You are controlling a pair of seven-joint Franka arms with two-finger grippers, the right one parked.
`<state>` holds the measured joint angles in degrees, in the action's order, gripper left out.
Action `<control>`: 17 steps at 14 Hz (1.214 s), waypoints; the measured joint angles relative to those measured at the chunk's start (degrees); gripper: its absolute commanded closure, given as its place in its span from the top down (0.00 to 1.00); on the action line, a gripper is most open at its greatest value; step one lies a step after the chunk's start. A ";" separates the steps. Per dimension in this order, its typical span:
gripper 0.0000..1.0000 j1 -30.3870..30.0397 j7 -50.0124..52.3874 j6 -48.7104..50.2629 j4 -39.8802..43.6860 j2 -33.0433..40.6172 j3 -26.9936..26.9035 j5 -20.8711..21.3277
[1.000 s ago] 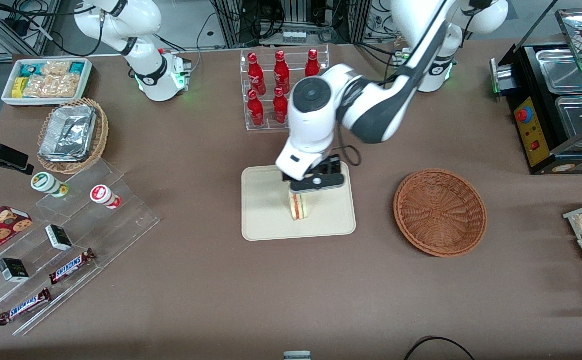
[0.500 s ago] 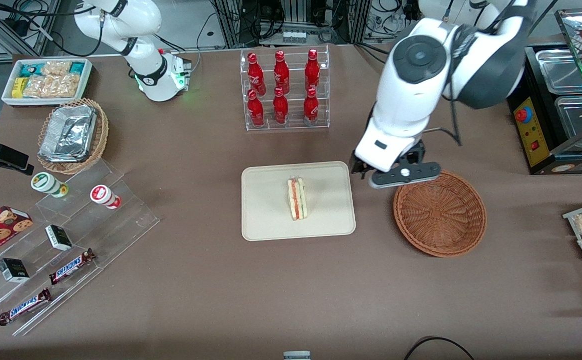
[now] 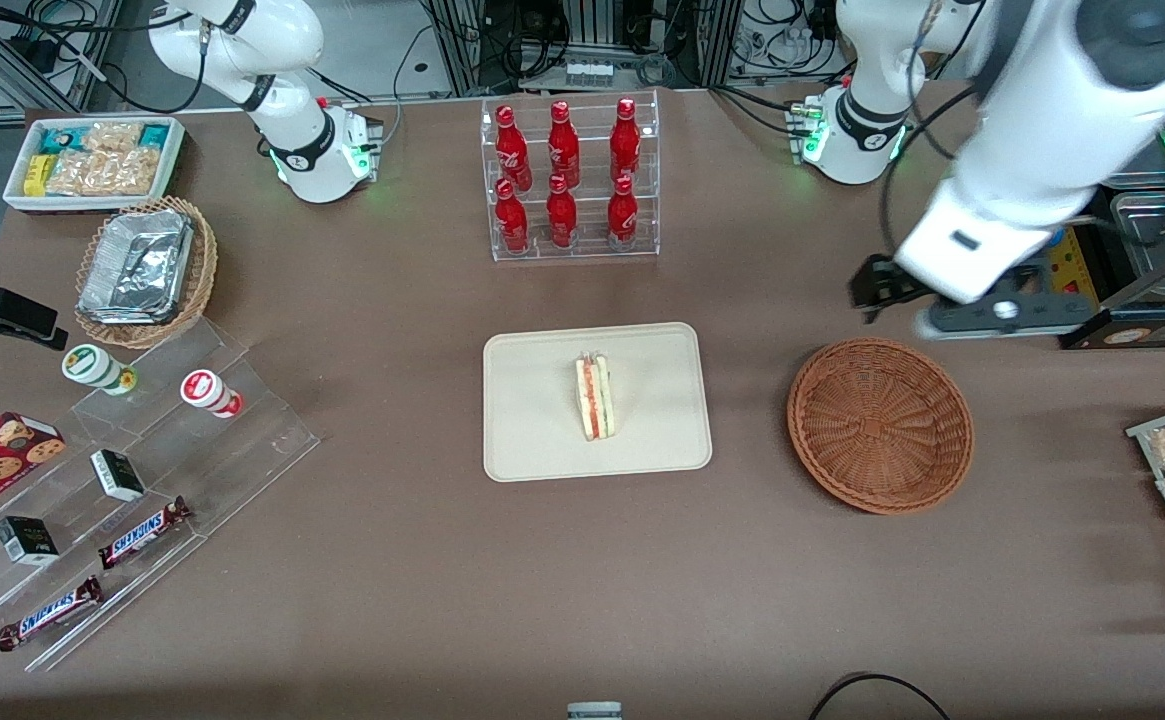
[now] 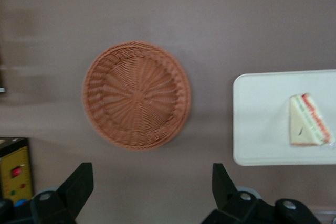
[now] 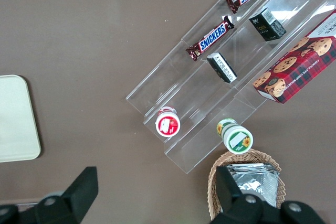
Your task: Place sandwich from basket to tray
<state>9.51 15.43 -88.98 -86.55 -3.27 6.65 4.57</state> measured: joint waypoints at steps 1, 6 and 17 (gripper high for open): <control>1.00 -2.53 -3.66 1.27 -0.42 1.45 -0.03 -0.16; 1.00 -10.74 -16.47 3.30 -1.83 4.60 -0.61 -3.03; 1.00 -8.85 -17.03 2.52 -1.48 4.34 -2.31 -4.16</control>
<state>0.66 -1.60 -86.46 -88.03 1.08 4.33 0.41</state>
